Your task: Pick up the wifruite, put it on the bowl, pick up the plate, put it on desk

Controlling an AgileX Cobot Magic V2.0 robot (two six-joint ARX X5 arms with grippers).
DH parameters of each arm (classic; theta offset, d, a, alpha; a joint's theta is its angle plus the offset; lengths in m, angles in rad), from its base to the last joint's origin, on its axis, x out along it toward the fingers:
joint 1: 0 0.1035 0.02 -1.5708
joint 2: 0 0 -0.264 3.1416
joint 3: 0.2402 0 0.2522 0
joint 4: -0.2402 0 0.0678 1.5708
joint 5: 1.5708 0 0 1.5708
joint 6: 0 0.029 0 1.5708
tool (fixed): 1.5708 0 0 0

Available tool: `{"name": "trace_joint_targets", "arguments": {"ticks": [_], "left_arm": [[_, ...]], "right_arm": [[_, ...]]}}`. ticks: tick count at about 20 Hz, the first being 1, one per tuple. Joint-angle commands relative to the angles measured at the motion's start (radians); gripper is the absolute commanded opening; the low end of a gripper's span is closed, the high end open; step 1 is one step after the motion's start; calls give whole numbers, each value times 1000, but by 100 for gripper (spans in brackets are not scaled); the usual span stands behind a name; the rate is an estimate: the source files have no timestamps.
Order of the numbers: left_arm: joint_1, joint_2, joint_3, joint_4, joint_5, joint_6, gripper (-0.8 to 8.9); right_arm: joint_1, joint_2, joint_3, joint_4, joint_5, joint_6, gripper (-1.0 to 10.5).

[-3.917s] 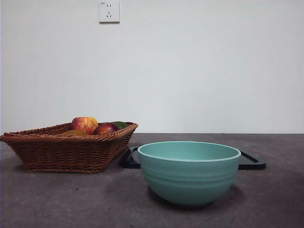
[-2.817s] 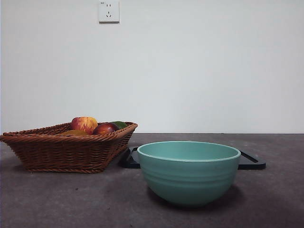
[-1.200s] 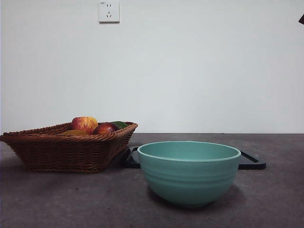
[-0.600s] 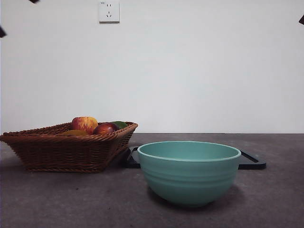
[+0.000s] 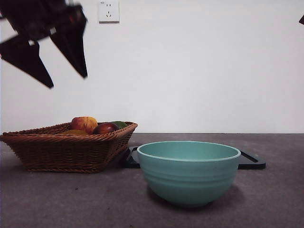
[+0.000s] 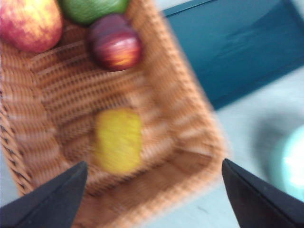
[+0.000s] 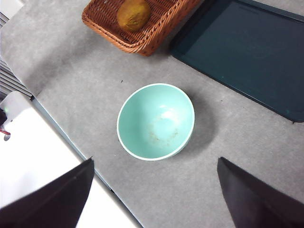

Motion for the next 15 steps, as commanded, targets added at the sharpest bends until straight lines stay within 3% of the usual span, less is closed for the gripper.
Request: {"name": "trace_joint_targets", "arguments": {"ticks": [1, 12, 15], "left_arm": [[-4, 77, 27, 47, -48, 29, 436], [-4, 335, 27, 156, -91, 54, 425], [-4, 349, 27, 144, -91, 44, 242]], "right_arm": [[5, 7, 21, 3, -1, 8, 416], [5, 7, 21, 3, 0, 10, 416], [5, 7, 21, 3, -1, 10, 416]]}}
